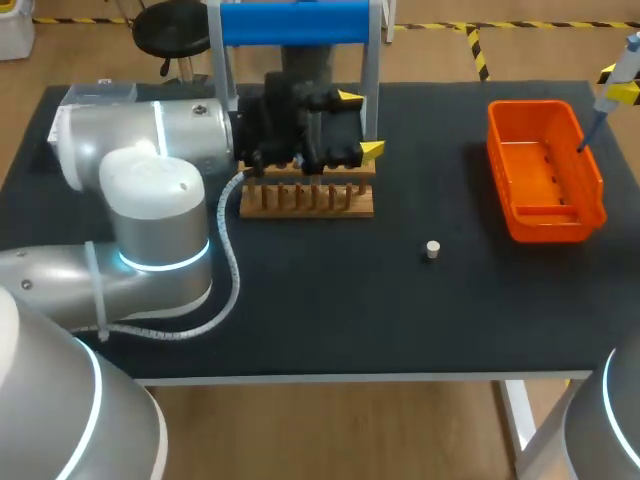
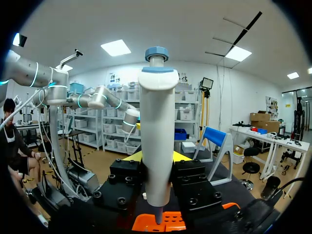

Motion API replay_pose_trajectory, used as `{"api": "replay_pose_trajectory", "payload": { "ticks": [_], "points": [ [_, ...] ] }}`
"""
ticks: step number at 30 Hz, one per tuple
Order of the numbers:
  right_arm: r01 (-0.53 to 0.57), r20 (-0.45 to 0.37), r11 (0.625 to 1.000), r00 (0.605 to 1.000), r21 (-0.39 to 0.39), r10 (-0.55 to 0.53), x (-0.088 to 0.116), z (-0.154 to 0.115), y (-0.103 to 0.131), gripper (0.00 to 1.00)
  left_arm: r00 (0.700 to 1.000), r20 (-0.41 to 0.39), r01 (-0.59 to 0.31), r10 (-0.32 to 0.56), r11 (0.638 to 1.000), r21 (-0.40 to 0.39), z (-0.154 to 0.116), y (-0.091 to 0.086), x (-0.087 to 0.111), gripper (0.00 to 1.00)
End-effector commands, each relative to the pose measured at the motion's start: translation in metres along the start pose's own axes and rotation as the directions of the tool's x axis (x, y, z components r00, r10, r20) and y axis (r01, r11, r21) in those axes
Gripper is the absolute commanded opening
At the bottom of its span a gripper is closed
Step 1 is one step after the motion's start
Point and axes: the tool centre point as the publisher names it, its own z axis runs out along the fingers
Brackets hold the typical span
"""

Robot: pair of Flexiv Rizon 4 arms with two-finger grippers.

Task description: Invert the test tube, pick up the pipette, mount the tip to pipette, aspirate from beaker and dispense into the tube, eject the tip, return the pipette, and cap with the stopper.

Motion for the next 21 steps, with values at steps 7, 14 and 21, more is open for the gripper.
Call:
{"api": "replay_pose_trajectory", "payload": {
  "ticks": [7,14,21],
  "points": [
    [0.000,-0.001,1.000,1.000,0.002,0.000,0.0000,-0.0004,0.0004,0.00,1.000,-0.010,0.008,-0.007,0.995,0.096,-0.0111,0.0058,-0.0020,1.00],
    [0.000,-0.001,1.000,1.000,0.002,0.000,0.0000,-0.0004,0.0004,0.00,1.000,-0.012,0.026,-0.025,0.997,0.066,-0.0128,0.0065,-0.0023,1.00],
    [0.000,-0.001,1.000,1.000,0.002,0.000,0.0000,-0.0004,0.0004,0.00,0.999,-0.010,0.042,-0.042,0.999,0.025,-0.0161,0.0077,-0.0010,1.00]
  ]
}}
